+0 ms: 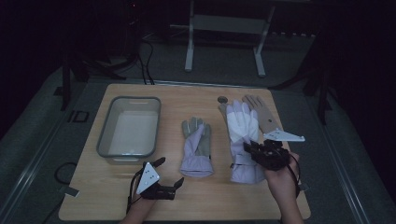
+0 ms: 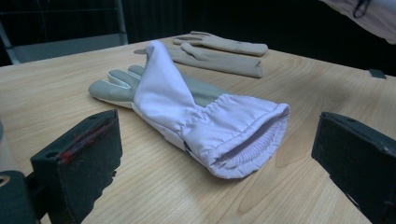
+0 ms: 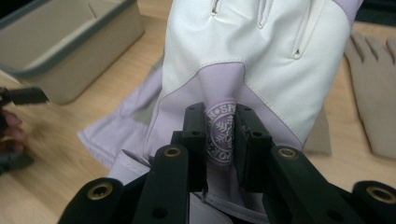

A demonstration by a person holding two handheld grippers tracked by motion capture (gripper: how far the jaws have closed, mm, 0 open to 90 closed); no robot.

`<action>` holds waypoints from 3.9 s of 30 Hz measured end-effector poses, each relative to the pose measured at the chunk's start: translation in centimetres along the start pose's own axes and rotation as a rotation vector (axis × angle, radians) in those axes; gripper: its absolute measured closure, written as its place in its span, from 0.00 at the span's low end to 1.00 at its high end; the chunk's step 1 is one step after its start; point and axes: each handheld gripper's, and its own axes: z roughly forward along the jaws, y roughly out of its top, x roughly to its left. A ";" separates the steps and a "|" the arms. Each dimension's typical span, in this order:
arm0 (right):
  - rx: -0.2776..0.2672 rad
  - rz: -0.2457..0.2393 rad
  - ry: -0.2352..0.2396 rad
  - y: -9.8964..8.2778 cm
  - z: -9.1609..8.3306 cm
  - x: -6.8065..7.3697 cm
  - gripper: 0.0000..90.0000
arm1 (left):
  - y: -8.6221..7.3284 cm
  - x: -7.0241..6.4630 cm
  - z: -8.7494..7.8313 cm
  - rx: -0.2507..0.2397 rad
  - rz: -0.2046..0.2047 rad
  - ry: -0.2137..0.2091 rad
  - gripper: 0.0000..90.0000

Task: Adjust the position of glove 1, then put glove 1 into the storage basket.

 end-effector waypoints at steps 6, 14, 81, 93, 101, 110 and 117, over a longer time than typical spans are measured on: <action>-0.017 -0.016 0.018 2.1 0.9 1.4 0.85 | 0.0 0.0 0.0 -0.001 0.002 -0.001 0.02; -0.016 -0.021 0.046 4.1 3.0 3.7 0.85 | 0.0 0.0 0.0 -0.003 -0.002 0.000 0.02; 0.168 0.089 0.086 1.9 15.7 4.6 0.46 | 0.0 0.0 0.0 0.012 0.002 -0.004 0.02; 0.006 0.065 0.177 2.0 12.6 1.7 0.19 | 0.2 0.2 0.4 0.060 -0.040 0.007 0.02; 0.040 -0.029 0.194 1.0 12.8 0.9 0.19 | 0.6 1.0 0.9 0.155 -0.132 -0.034 0.02; 0.047 -0.008 0.195 1.4 11.7 -0.3 0.15 | 2.9 1.0 1.4 0.236 -0.134 -0.054 0.02; 0.070 0.051 0.218 2.5 12.2 -0.9 0.12 | 5.4 0.4 2.7 0.264 -0.098 -0.102 0.02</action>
